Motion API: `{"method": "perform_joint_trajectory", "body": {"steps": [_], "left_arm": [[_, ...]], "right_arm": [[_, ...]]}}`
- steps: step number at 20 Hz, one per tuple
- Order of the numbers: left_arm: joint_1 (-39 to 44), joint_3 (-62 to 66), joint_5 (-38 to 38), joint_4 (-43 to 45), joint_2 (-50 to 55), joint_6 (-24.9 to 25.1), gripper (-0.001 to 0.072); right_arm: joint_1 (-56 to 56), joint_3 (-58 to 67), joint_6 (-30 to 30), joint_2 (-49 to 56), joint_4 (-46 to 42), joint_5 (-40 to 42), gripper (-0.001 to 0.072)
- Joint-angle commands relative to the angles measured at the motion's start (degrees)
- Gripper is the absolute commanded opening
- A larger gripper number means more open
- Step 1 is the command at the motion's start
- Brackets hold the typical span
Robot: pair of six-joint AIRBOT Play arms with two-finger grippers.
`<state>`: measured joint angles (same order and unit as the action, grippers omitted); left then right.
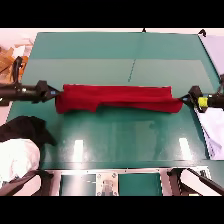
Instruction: Fold the shirts.
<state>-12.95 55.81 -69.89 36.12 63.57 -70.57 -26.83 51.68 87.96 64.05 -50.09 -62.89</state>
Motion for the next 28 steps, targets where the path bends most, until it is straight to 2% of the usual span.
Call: {"method": "perform_joint_trajectory", "body": {"steps": [1, 8, 9, 10, 11, 13, 14, 16, 17, 18, 20, 21, 22, 24, 28], "left_arm": [[2.6, 8.0, 3.9, -1.7, 12.4, 2.2, 0.0026], [7.6, 23.9, 10.2, -2.0, 33.4, 3.1, 0.0030], [8.0, 25.2, 11.7, -2.2, 34.9, 3.1, 0.0235], [8.5, 25.8, 14.5, -2.3, 35.8, 3.2, 0.0530], [8.7, 25.9, 16.7, -2.5, 35.9, 3.1, 0.0636], [7.9, 27.8, 17.4, -2.3, 35.8, 3.1, 0.0633], [6.7, 29.8, 15.4, -2.3, 35.8, 3.2, 0.0634], [3.5, 34.2, 9.6, -2.3, 35.8, 3.1, 0.0633], [2.3, 35.5, 6.9, -2.3, 35.8, 3.1, 0.0633], [1.5, 36.0, 4.7, -2.3, 35.8, 3.0, 0.0633], [1.2, 36.1, 1.3, -2.0, 35.8, 3.1, 0.0630], [1.2, 36.1, 0.1, -1.9, 35.8, 3.0, 0.0452], [1.2, 36.1, -0.7, -1.9, 35.8, 3.1, 0.0225], [1.2, 36.1, -1.7, -1.9, 35.8, 2.4, 0.0039], [2.3, 36.1, -3.7, -1.9, 35.9, 1.4, 0.0027]], "right_arm": [[4.6, 7.6, -0.2, 10.5, 1.7, 6.4, 0.0016], [7.2, 22.6, 0.5, 31.9, 2.1, 8.1, 0.0017], [7.2, 24.2, 0.5, 33.9, 2.3, 8.5, 0.0036], [7.2, 25.7, 0.5, 35.4, 2.8, 8.7, 0.0138], [6.9, 27.6, 0.5, 36.5, 2.8, 8.5, 0.0251], [5.1, 32.0, -1.9, 36.6, 2.6, 5.7, 0.0416], [3.5, 34.8, -4.3, 36.6, 2.3, 2.3, 0.0452], [-0.3, 38.5, -8.0, 36.6, -0.1, -6.1, 0.0453], [-1.8, 38.3, -8.5, 36.7, -2.6, -9.3, 0.0486], [-2.8, 37.7, -8.6, 37.2, -5.5, -11.6, 0.0515], [-3.9, 35.5, -11.1, 38.7, -8.0, -14.3, 0.0515], [-4.0, 34.7, -12.5, 39.8, -7.7, -14.7, 0.0515], [-3.9, 34.3, -13.6, 41.3, -7.1, -14.8, 0.0515], [-3.3, 34.2, -14.8, 44.5, -3.7, -14.8, 0.0515], [-1.2, 34.3, -18.2, 49.2, 4.2, -14.8, 0.0509]]}}
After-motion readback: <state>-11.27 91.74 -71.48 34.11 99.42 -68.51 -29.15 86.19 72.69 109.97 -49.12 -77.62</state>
